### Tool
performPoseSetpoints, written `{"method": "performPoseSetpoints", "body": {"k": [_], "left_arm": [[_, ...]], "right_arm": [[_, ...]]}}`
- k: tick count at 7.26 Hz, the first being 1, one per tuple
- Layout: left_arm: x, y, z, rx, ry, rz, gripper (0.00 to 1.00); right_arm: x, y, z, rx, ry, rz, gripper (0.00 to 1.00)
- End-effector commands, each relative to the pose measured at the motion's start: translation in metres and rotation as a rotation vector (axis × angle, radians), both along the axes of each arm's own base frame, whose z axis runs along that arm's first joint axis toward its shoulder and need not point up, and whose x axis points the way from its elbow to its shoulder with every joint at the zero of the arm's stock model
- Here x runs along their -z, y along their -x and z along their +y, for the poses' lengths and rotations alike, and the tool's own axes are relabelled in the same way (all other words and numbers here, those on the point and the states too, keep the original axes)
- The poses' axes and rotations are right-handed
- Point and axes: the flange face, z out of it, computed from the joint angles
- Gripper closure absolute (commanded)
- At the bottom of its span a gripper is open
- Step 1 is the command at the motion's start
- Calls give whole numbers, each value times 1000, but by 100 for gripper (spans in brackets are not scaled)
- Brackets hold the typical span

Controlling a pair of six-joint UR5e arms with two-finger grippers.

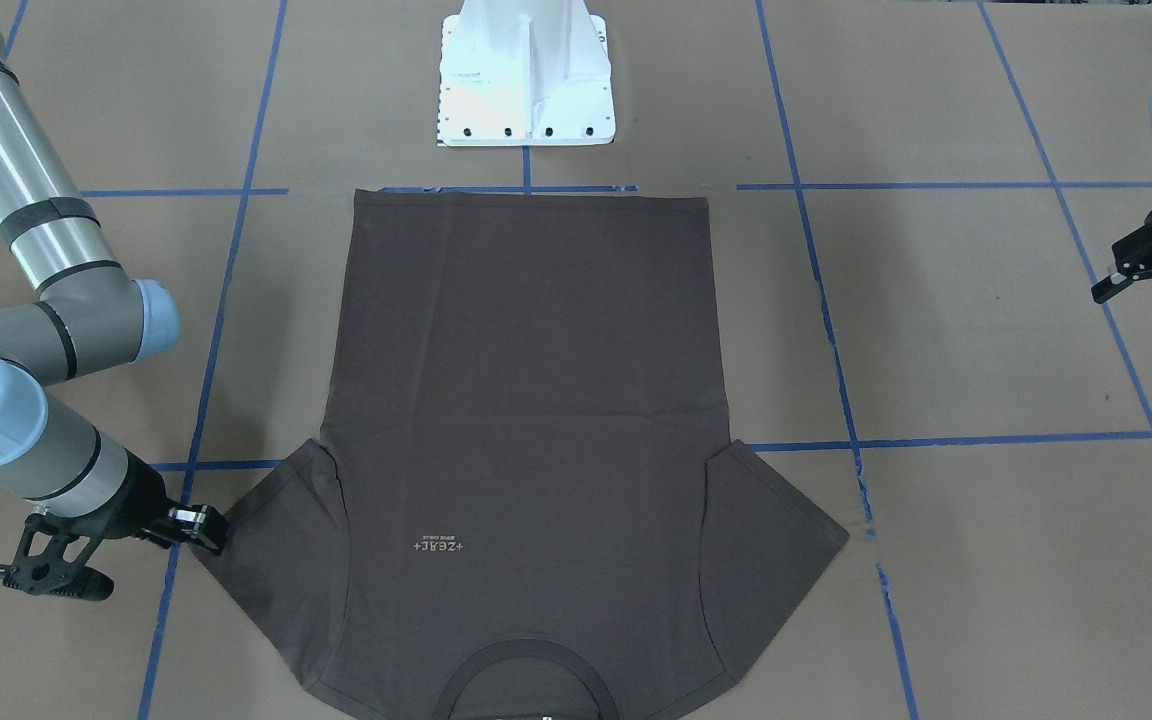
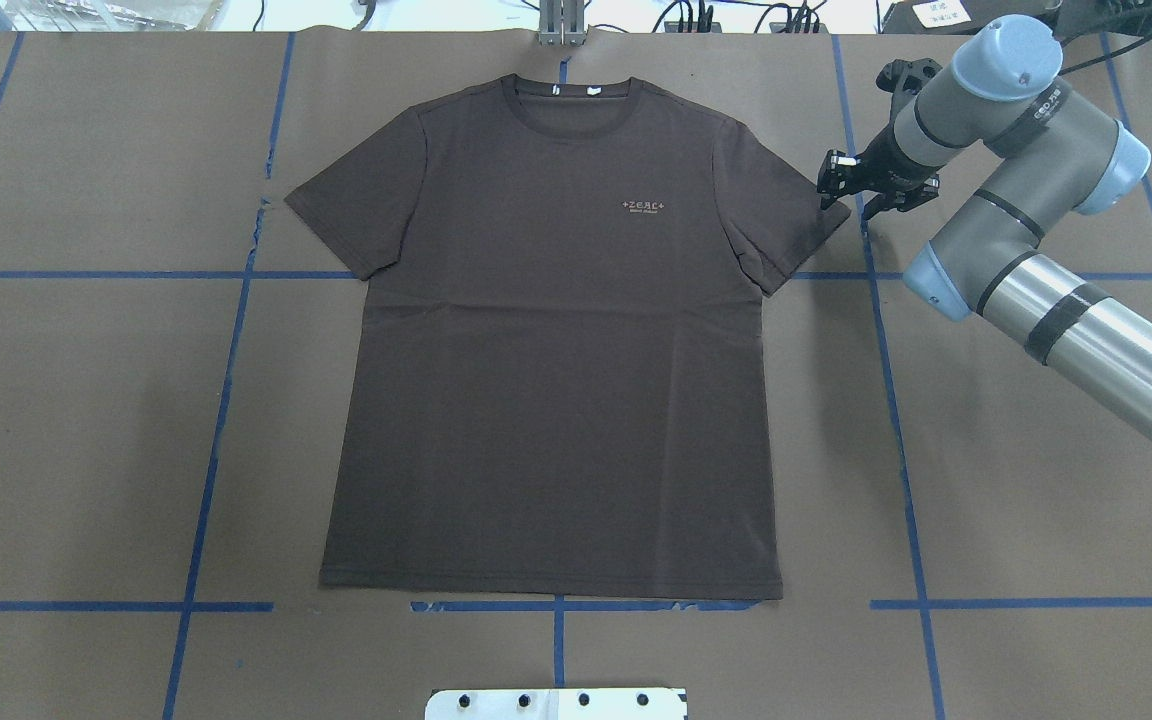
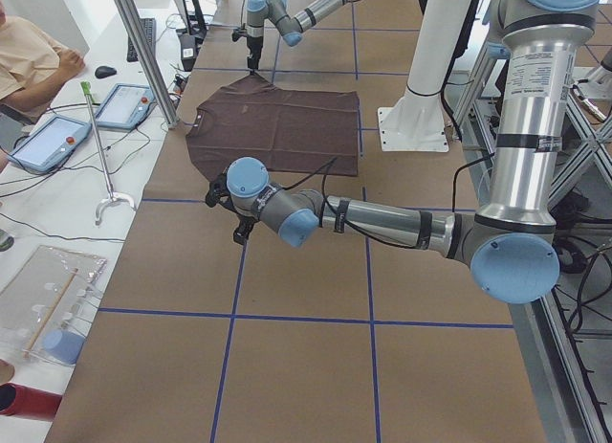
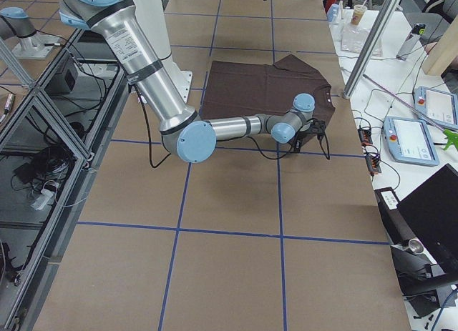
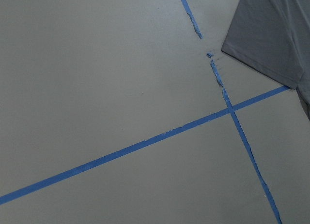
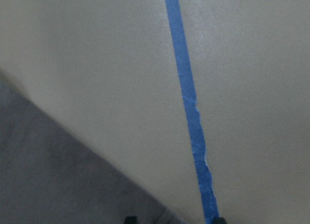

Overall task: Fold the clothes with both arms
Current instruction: 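Move the right gripper toward the shirt shoulder and sleeve nearest it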

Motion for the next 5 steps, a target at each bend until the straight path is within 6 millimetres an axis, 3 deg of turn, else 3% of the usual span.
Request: {"method": "performPoseSetpoints", "body": {"k": [1,2,4,5], "left_arm": [[-1,1,0,2,1,0,0],[-1,3,0,5,1,0,0],[1,5,0,11,0,1,0],[1,5,0,12,2,1,0]], "right_arm": [[-1,0,0,-2,1,2,44],[-1,1,0,0,1,2,46],[-1,1,0,-1,2,2,71],[-2,3,1,1,4,2,75]]}}
